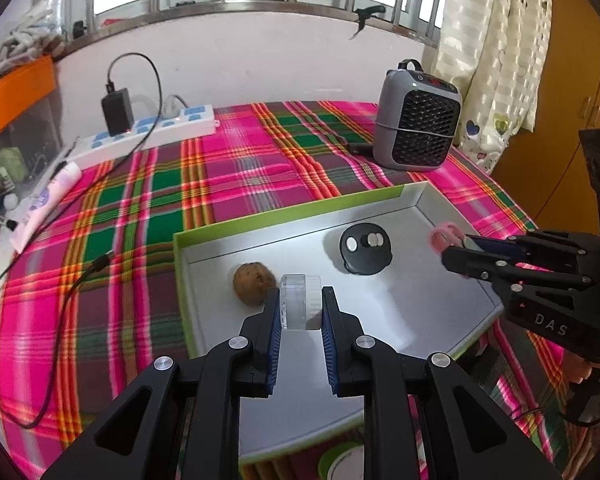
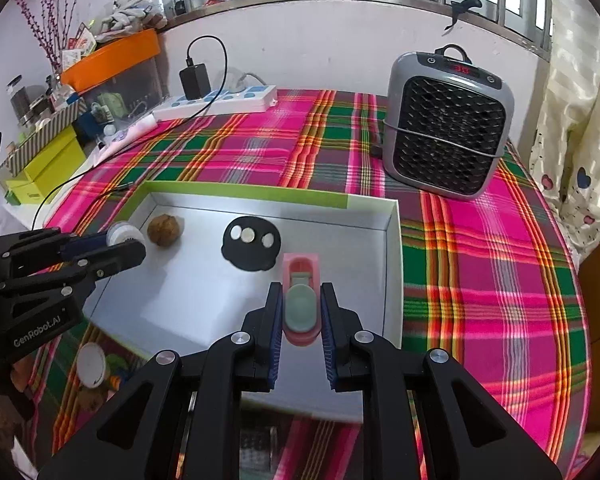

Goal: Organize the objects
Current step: 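Carry the pink clip and white cap into the white tray with both tools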

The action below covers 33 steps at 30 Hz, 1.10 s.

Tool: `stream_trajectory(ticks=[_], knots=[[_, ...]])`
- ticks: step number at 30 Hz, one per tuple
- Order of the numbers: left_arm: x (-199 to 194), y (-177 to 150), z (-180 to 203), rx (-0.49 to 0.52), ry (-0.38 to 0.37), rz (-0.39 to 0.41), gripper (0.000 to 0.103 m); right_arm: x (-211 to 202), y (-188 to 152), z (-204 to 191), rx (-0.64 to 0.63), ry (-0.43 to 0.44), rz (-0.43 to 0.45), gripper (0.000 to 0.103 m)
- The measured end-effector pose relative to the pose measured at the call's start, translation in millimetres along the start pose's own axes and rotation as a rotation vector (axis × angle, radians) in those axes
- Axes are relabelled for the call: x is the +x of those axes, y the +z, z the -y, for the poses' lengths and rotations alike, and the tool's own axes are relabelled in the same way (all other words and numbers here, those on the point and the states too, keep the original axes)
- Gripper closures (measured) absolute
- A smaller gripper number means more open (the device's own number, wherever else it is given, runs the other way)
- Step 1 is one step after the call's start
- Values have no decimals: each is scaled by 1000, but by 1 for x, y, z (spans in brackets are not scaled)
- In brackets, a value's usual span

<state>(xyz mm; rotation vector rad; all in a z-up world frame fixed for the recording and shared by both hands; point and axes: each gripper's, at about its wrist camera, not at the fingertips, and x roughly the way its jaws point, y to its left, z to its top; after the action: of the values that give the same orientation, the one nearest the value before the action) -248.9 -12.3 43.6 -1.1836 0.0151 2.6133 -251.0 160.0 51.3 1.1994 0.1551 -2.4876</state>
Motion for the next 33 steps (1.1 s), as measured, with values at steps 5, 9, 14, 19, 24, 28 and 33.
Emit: stream_trajectory(ticks=[5, 9, 14, 19, 24, 28, 33], knots=[[13, 11, 2, 9, -12, -16, 86, 13, 8, 6, 13, 7, -30, 85], [25, 18, 1, 8, -16, -38, 86, 23, 16, 8, 9, 4, -45, 85], [38, 23, -1, 3, -9, -57, 86, 35, 23, 13, 6, -2, -64, 85], [48, 27, -2, 4, -2, -71, 86, 44, 27, 15, 11, -5, -77, 85], [53, 31, -4, 5, 3, -77, 86, 51, 28, 17, 8, -11, -92, 85], [55, 32, -4, 8, 7, -84, 86, 51, 29, 18, 10, -14, -89, 85], [57, 33, -5, 6, 11, -90, 86, 52, 30, 17, 12, -20, -88, 84]])
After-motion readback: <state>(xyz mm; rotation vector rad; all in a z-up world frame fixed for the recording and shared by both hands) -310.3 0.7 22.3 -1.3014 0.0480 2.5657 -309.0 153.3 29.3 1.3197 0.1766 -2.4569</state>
